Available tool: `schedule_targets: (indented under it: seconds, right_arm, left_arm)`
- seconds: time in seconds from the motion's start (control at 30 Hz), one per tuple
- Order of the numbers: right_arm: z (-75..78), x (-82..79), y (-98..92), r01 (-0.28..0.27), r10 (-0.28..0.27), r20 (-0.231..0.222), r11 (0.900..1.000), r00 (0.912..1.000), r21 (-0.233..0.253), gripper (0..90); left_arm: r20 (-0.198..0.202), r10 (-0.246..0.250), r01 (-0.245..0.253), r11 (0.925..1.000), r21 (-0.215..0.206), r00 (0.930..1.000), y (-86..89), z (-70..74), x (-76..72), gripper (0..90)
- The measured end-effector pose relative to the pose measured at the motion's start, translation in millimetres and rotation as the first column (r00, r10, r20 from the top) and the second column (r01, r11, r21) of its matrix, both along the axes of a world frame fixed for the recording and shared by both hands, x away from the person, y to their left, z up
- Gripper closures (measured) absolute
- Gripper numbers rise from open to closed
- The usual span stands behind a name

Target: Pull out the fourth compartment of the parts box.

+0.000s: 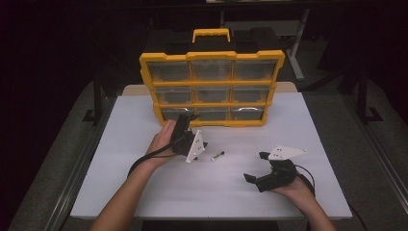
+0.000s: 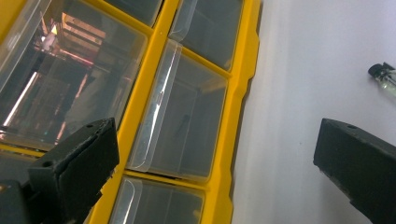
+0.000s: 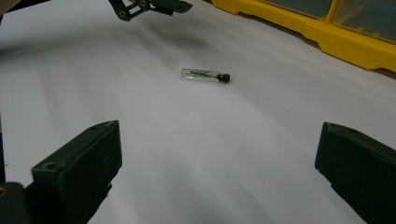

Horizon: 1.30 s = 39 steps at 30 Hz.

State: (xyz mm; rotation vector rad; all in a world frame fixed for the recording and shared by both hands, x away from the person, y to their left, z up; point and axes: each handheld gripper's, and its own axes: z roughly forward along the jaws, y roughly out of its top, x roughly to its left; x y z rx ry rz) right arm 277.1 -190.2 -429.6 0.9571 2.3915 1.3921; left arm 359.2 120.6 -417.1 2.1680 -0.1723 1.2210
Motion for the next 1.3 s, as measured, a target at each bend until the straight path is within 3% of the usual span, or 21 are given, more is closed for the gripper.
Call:
schedule_targets:
  seconds: [0.63, 1.07, 1.3]
  right_arm:
    - [-0.1, 0.4, -0.1, 0.002, -0.002, -0.002, 1.0, 1.0, 0.002, 0.2]
    - [-0.2, 0.3, 0.1, 0.001, -0.001, -0.001, 1.0, 1.0, 0.001, 0.1]
    - [-0.2, 0.4, 0.0, 0.002, -0.002, -0.002, 1.0, 1.0, 0.0, 0.1]
  left_arm:
    - [0.083, -0.001, -0.004, 0.9984, 0.056, 0.9966, -2.4, -4.9, -2.0, 0.1]
    - [0.163, -0.01, -0.009, 0.9929, 0.118, 0.9865, -4.0, -7.9, -4.3, 0.1]
    - [0.196, -0.017, -0.009, 0.9913, 0.131, 0.9805, -4.5, -9.0, -5.0, 0.1]
